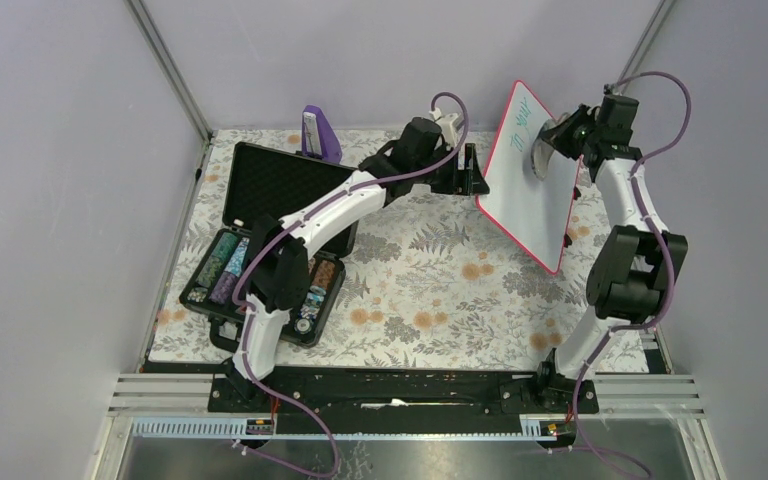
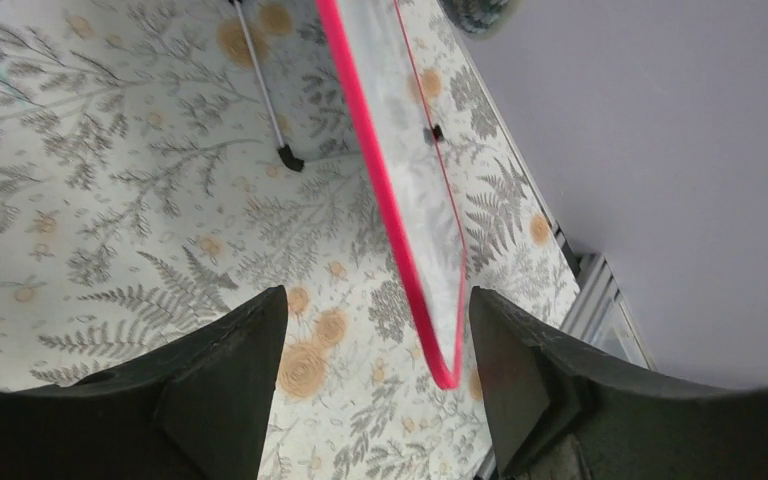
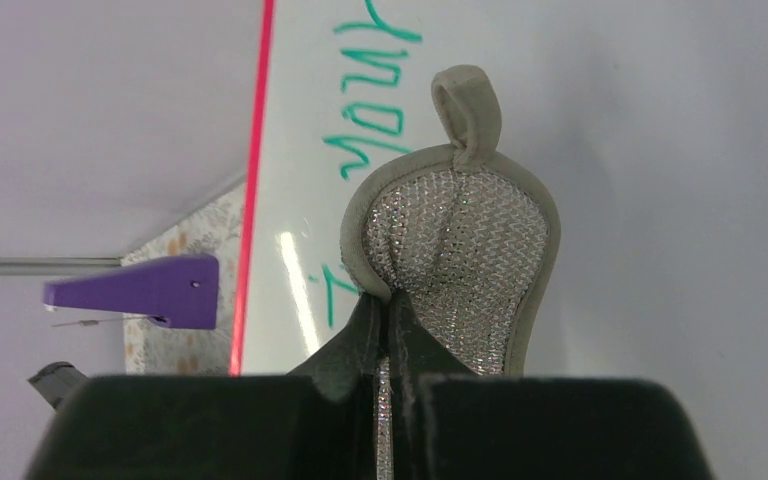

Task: Erase the whiteboard

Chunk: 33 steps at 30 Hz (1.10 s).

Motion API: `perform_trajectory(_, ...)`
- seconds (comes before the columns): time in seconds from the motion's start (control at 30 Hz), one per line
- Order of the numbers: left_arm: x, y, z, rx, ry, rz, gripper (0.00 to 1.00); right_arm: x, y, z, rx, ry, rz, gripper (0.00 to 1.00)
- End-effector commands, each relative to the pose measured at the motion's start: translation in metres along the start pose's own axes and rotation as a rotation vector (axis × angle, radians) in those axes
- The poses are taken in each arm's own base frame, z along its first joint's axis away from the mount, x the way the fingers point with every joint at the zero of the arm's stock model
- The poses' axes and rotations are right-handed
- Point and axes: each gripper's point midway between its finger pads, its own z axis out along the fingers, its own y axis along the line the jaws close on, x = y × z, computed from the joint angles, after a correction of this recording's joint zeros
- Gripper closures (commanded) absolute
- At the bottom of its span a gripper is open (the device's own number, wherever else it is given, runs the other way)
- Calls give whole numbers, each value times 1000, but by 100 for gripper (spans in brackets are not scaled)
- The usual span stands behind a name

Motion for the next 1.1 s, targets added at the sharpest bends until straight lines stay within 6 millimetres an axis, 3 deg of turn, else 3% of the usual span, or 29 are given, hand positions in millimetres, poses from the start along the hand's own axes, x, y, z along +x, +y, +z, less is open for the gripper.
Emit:
perform_trajectory(0.0, -46, 2, 0, 2, -141, 30, 31, -42, 42, 8, -138, -82, -24, 100)
perform_trajectory(0.1, -51, 2, 6, 9, -160, 24, 34, -37, 50, 16, -192, -64, -60, 100)
perform_trajectory(0.23, -66, -4, 12, 28, -195, 17, 34, -28, 39, 30, -172, -28, -89, 100)
perform_trajectory(0.33, -72, -5, 21, 36, -202, -15, 38, -19, 44, 36, -221, 20, -89, 100)
perform_trajectory(0.6, -63, -1, 37, 16, -234, -52, 46, -3, 46, 34, -246, 48, -90, 100)
perform_trajectory(0.83, -60, 3, 40, -7, -238, -42, 60, 4, 24, 38, -163, 72, -122, 100)
perform_trajectory(1.07, -50, 5, 49, -24, -224, -13, 70, 7, -10, 42, -100, 95, -106, 100)
